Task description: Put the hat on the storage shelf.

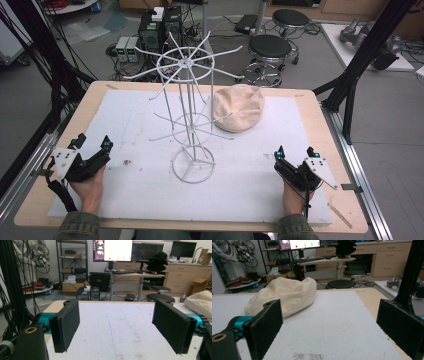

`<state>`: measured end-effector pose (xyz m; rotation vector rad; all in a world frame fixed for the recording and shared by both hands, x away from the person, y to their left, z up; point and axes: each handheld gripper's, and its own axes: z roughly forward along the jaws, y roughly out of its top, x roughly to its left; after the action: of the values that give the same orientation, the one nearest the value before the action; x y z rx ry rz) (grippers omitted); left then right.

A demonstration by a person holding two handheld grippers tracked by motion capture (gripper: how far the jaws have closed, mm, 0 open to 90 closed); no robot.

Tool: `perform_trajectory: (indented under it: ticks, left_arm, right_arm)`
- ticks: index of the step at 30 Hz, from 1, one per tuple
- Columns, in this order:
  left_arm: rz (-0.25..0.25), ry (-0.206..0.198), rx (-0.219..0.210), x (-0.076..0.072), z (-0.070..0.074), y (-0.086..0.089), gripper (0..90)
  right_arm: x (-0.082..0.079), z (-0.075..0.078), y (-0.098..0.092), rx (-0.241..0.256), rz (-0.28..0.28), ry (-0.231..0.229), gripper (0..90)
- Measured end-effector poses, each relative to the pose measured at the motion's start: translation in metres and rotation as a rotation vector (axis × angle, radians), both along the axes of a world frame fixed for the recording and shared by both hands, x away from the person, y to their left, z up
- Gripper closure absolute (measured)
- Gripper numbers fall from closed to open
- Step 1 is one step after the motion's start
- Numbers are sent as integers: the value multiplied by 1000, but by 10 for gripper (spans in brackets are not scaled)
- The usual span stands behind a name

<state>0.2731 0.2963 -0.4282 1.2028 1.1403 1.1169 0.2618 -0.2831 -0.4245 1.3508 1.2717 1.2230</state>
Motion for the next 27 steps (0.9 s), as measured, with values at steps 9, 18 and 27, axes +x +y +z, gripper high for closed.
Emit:
perform_trajectory:
  ticks: [9, 18, 27]
  left_arm:
    - [7, 8, -1, 0, -1, 3, 221]
    - [3, 10, -7, -1, -2, 3, 223]
    - [12, 19, -17, -1, -2, 5, 230]
  right_arm:
    - [0, 0, -1, 5, -5, 6, 57]
    - [-1, 0, -1, 8, -1, 3, 56]
    - [1, 0, -2, 1, 12, 8, 56]
